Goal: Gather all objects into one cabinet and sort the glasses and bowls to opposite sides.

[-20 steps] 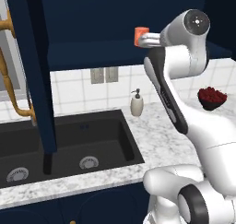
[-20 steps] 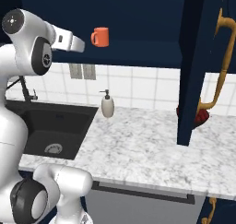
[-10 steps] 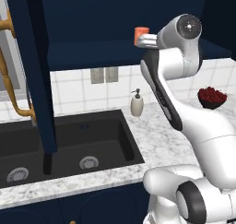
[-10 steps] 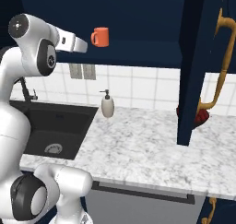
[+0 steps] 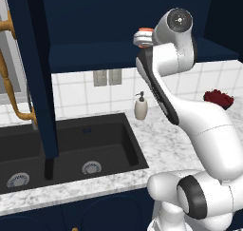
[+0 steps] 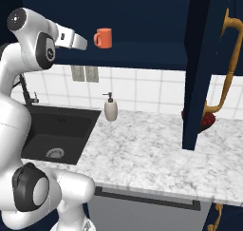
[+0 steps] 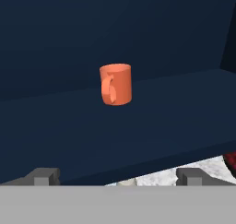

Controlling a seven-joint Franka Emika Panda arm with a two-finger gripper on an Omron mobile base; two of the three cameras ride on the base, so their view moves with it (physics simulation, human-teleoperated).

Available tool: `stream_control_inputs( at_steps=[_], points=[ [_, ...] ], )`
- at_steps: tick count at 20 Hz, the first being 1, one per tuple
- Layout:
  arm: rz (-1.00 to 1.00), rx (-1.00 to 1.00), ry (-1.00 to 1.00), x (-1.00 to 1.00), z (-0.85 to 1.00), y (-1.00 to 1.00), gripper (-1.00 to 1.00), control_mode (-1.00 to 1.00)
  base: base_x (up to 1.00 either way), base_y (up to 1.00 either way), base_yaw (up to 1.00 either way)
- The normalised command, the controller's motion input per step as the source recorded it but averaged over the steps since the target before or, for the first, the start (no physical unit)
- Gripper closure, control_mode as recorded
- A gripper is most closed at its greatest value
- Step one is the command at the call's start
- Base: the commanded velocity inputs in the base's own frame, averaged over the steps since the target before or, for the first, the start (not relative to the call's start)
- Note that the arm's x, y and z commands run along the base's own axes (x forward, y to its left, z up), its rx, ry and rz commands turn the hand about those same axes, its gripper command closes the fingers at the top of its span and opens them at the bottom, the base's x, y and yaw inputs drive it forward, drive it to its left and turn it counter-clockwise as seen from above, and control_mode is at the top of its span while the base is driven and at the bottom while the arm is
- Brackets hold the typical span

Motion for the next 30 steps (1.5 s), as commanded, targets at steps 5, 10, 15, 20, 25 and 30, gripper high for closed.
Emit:
stream_control_inputs(
  at_steps=[5,10,15,20,25,30],
  points=[
    [0.0,0.0,0.0,0.22,0.0,0.0,-1.0,-1.0,0.0,0.0,0.0],
    [-0.01,0.0,0.0,0.37,0.0,0.0,-1.0,-1.0,0.0,0.0,0.0],
    [-0.02,0.0,0.0,0.33,0.0,0.0,-1.0,-1.0,0.0,0.0,0.0],
    [-0.09,0.0,0.01,0.29,0.12,0.0,-1.0,-1.0,0.0,0.0,0.0],
    [-0.1,0.0,0.04,0.26,0.18,0.0,-1.0,-1.0,0.0,0.0,0.0],
    [-0.09,0.0,0.04,0.23,0.15,0.18,-1.0,-1.0,0.0,0.0,0.0]
  ],
)
